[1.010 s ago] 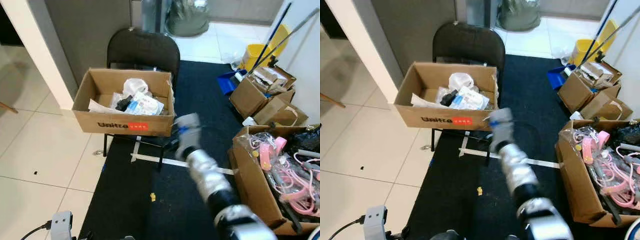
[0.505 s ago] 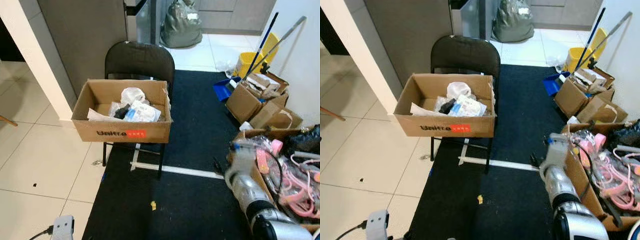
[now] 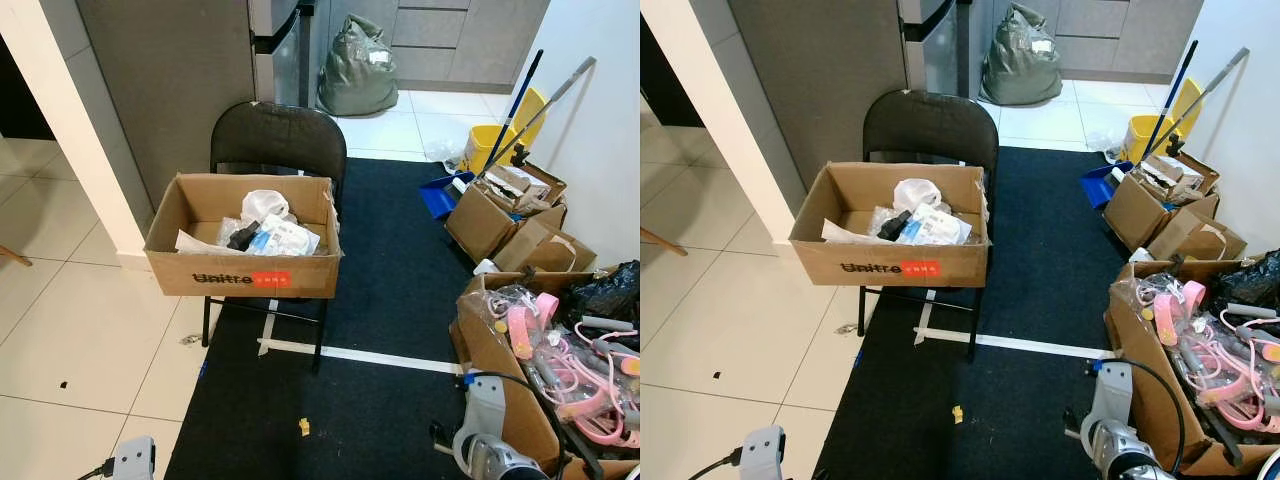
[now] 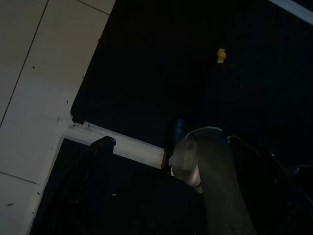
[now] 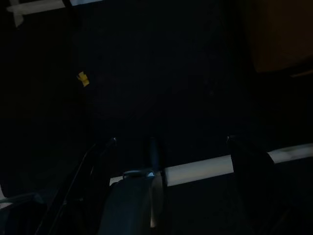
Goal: Picking trash to rubbish bin
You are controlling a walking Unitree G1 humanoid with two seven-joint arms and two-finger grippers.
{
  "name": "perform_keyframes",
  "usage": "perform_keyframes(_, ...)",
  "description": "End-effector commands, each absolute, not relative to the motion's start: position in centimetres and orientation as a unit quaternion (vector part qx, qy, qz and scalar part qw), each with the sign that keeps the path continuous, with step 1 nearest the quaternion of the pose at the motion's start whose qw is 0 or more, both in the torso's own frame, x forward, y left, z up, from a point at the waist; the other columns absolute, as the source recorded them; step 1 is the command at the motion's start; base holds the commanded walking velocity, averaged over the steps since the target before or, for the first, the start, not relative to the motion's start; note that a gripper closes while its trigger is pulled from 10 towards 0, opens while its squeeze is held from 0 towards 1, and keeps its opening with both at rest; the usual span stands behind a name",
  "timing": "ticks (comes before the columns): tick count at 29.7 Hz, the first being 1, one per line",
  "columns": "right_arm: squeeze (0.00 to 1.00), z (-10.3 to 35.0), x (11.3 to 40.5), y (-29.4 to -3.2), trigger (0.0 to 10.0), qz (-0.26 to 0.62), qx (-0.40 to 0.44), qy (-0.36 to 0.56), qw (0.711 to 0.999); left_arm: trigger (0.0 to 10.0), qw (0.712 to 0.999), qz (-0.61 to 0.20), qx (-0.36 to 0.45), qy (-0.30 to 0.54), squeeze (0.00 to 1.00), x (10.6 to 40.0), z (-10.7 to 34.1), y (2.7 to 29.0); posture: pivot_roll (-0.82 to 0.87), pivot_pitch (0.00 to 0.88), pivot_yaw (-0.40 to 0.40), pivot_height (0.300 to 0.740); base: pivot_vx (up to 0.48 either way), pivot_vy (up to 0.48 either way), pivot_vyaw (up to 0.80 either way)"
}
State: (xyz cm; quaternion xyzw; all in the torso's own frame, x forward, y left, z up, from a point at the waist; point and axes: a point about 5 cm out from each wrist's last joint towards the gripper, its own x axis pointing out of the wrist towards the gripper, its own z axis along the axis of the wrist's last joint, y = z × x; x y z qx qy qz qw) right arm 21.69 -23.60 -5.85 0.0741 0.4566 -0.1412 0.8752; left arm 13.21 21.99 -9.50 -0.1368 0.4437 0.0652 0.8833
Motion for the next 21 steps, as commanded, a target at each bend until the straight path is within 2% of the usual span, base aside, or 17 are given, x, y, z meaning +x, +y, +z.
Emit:
perform_keyframes(1, 0.0, -6.3, 21.3, -22.9, 10.0, -0.124, 0.061, 0.474, 0.87, 10.0, 0.876, 0.07, -0.141, 0.457, 0.0, 12.6, -9.8, 21.6, 0.08, 0.0, 0.011, 0.74, 0.0, 0.0, -0.79)
perform_keyframes(21, 0.0, -6.5, 20.5, -23.7, 10.0, -0.117, 0.011, 0.498, 0.859, 10.0, 0.866, 0.079, -0.138, 0.474, 0.0, 11.9, -10.2, 21.0, 0.06, 0.002, -0.008, 0.74, 0.0, 0.0, -0.78)
